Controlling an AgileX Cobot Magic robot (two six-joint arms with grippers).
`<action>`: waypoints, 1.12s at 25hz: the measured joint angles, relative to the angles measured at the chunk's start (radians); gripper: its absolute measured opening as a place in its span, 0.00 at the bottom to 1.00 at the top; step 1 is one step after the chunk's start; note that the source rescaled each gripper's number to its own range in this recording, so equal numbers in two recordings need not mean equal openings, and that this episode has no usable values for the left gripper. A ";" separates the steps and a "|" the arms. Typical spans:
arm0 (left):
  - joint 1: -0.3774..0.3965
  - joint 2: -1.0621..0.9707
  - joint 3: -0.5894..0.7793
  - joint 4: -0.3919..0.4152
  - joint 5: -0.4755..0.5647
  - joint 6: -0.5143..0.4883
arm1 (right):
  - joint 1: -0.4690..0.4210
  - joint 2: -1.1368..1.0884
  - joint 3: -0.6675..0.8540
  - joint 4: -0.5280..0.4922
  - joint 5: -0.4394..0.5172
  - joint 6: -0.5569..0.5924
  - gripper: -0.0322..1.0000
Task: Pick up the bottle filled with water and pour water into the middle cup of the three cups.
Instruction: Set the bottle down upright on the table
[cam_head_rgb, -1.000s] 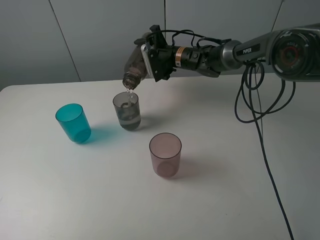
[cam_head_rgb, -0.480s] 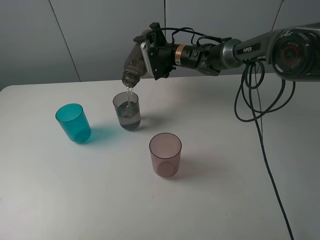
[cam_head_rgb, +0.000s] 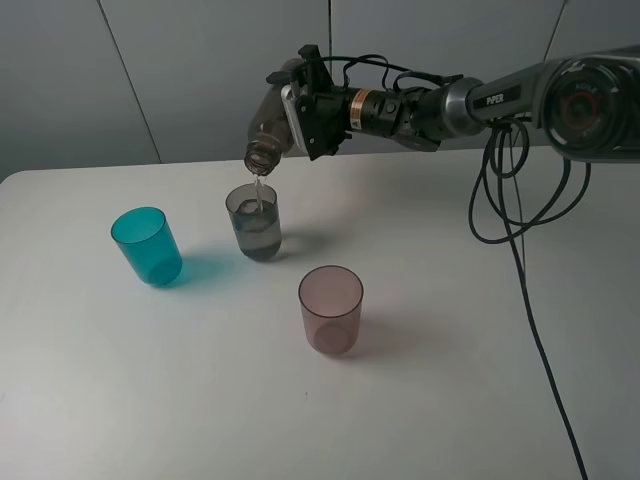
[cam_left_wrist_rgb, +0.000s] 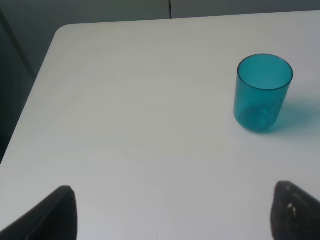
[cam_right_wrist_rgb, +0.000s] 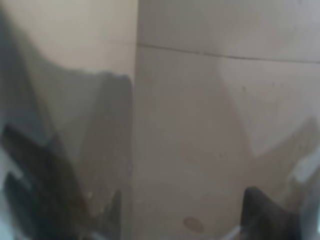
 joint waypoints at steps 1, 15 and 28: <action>0.000 0.000 0.000 0.000 0.000 0.000 | 0.000 0.000 0.000 0.000 0.000 0.000 0.03; 0.000 0.000 0.000 0.000 0.000 0.000 | 0.000 -0.002 0.000 0.000 -0.002 -0.025 0.03; 0.000 0.000 0.000 0.000 0.000 0.000 | 0.000 -0.004 -0.001 0.000 -0.002 -0.033 0.03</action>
